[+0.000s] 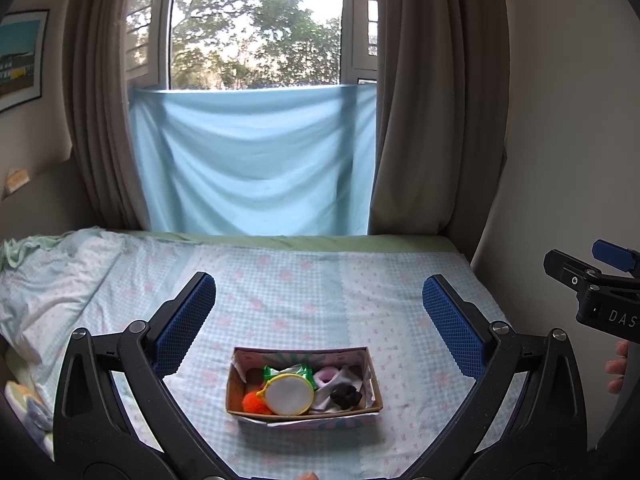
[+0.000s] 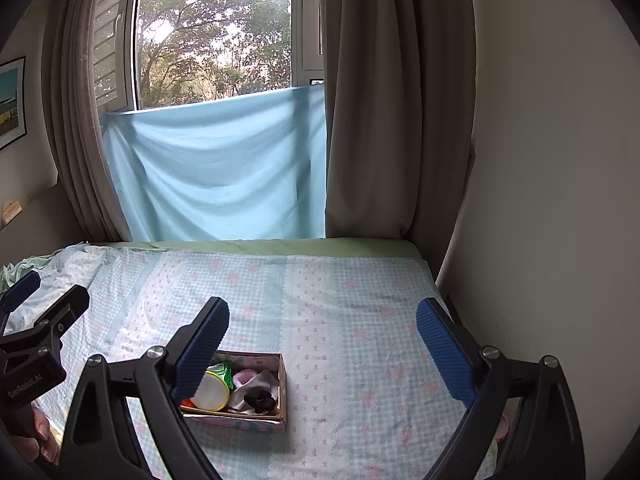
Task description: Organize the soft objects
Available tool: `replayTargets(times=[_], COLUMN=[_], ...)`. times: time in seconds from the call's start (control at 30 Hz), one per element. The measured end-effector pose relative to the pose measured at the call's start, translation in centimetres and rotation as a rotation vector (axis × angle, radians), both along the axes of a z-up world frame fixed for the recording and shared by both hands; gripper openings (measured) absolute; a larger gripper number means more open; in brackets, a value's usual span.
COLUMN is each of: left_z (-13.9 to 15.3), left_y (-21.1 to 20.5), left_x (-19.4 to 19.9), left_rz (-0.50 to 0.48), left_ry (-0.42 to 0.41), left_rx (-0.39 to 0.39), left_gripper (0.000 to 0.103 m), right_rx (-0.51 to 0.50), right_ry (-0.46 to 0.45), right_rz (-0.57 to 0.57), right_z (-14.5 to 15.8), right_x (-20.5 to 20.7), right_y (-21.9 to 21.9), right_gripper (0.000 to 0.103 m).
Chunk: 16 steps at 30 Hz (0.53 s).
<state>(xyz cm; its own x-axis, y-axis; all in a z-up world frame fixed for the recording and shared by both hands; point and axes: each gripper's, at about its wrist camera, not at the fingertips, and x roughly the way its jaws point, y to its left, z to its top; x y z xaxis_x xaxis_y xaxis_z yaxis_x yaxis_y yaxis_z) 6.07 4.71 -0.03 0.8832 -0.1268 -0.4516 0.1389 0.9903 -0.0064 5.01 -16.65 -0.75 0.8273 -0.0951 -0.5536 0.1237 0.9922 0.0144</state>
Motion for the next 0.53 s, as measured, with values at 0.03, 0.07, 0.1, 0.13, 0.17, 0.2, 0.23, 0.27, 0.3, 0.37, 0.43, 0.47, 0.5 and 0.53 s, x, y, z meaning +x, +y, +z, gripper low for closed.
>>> replayTargets(times=[0.03, 0.07, 0.1, 0.13, 0.17, 0.2, 0.23, 0.27, 0.3, 0.37, 0.43, 0.47, 0.5, 0.53], left_z=[0.0, 0.1, 0.1, 0.1, 0.2, 0.2, 0.2, 0.3, 0.3, 0.2, 0.0, -0.2, -0.3, -0.4], left_y=[0.0, 0.1, 0.1, 0.1, 0.0, -0.2, -0.3, -0.4, -0.5, -0.4, -0.5, -0.5, -0.6, -0.7], left_x=[-0.1, -0.2, -0.3, -0.4, -0.5, -0.6, -0.6, -0.6, -0.6, -0.5, -0.2, 0.0, 0.1, 0.2], left_rz=[0.005, 0.014, 0.027, 0.041, 0.056, 0.069, 0.078, 0.079, 0.072, 0.058, 0.048, 0.046, 0.043, 0.041], left_ry=[-0.007, -0.016, -0.026, -0.037, -0.050, -0.061, -0.068, -0.075, -0.079, -0.078, -0.063, -0.056, -0.051, -0.049], left_rx=[-0.003, -0.005, 0.000, 0.012, 0.032, 0.051, 0.066, 0.072, 0.070, 0.052, 0.040, 0.038, 0.038, 0.040], left_gripper=[0.103, 0.103, 0.103, 0.103, 0.103, 0.103, 0.103, 0.103, 0.103, 0.103, 0.103, 0.103, 0.103, 0.103], right_rx=[-0.001, 0.000, 0.000, 0.000, 0.001, 0.003, 0.005, 0.007, 0.008, 0.013, 0.023, 0.025, 0.025, 0.026], right_ry=[0.001, 0.001, 0.002, 0.002, 0.003, 0.005, 0.007, 0.009, 0.011, 0.019, 0.028, 0.034, 0.041, 0.048], right_rz=[0.000, 0.000, 0.001, 0.002, 0.002, 0.003, 0.004, 0.004, 0.004, 0.004, 0.002, 0.000, -0.003, -0.004], right_z=[0.0, 0.0, 0.0, 0.0, 0.0, 0.0, 0.0, -0.1, -0.2, -0.4, -0.7, -0.8, -1.0, -1.2], right_x=[0.0, 0.0, 0.1, 0.1, 0.2, 0.3, 0.4, 0.5, 0.5, 0.7, 0.9, 1.1, 1.2, 1.4], right_y=[0.0, 0.0, 0.0, 0.1, 0.1, 0.1, 0.1, 0.1, 0.1, 0.1, -0.1, -0.2, -0.3, -0.4], right_gripper=[0.094, 0.094, 0.094, 0.094, 0.094, 0.094, 0.094, 0.094, 0.094, 0.094, 0.094, 0.094, 0.094, 0.094])
